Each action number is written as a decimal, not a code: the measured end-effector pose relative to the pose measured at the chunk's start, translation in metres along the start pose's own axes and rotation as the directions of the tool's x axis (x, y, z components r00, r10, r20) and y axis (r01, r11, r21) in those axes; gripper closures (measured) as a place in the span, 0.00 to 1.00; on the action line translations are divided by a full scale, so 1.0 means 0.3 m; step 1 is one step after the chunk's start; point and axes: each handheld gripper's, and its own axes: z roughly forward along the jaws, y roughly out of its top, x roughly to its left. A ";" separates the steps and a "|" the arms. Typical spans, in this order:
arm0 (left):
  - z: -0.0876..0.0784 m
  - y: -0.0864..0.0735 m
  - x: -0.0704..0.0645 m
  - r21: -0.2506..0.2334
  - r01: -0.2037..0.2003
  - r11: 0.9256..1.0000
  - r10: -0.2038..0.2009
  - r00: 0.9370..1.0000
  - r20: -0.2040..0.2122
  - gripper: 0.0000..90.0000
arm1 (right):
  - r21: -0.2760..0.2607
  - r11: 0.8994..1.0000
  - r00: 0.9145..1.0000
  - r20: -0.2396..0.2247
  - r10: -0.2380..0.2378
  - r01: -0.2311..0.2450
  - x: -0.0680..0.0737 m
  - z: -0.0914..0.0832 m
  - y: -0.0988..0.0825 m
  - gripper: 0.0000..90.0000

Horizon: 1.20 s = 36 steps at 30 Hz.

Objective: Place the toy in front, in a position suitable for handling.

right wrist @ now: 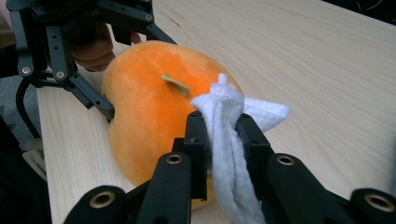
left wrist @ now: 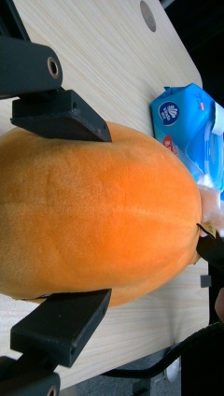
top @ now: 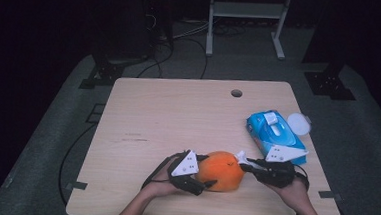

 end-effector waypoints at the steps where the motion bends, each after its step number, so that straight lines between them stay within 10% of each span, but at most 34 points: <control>1: 0.001 0.002 -0.002 0.002 -0.004 1.000 0.004 1.000 -0.002 0.25 | 0.005 1.000 1.000 -0.002 0.001 -0.001 0.000 -0.006 -0.002 0.85; 11: -0.001 0.000 -0.002 0.022 0.007 1.000 -0.006 1.000 -0.005 0.24 | -0.003 0.994 0.994 -0.040 -0.106 0.106 0.098 0.023 0.051 0.85; 18: -0.004 0.028 0.012 0.058 0.064 0.996 -0.066 0.998 0.022 0.21 | 0.002 1.000 1.000 -0.014 -0.012 0.012 0.030 0.000 0.014 0.86; 22: -0.007 0.061 0.039 0.093 0.216 0.972 -0.221 0.974 0.049 0.08 | 0.009 1.000 0.998 -0.052 -0.025 0.026 0.052 0.012 0.015 0.86; 32: 0.012 0.043 0.004 0.092 0.063 0.994 -0.059 0.997 -0.050 0.33 | 0.006 0.998 0.997 -0.048 -0.058 0.059 0.071 0.021 0.032 0.86; 35: 0.014 0.058 -0.005 0.036 0.004 0.999 -0.001 0.995 -0.105 0.38 | -0.006 0.998 0.998 -0.023 -0.066 0.066 0.072 0.015 0.041 0.86; 36: 0.016 0.061 -0.009 0.025 -0.058 0.998 0.061 0.985 -0.160 0.39 | -0.014 0.998 0.998 -0.014 -0.067 0.067 0.068 0.011 0.045 0.86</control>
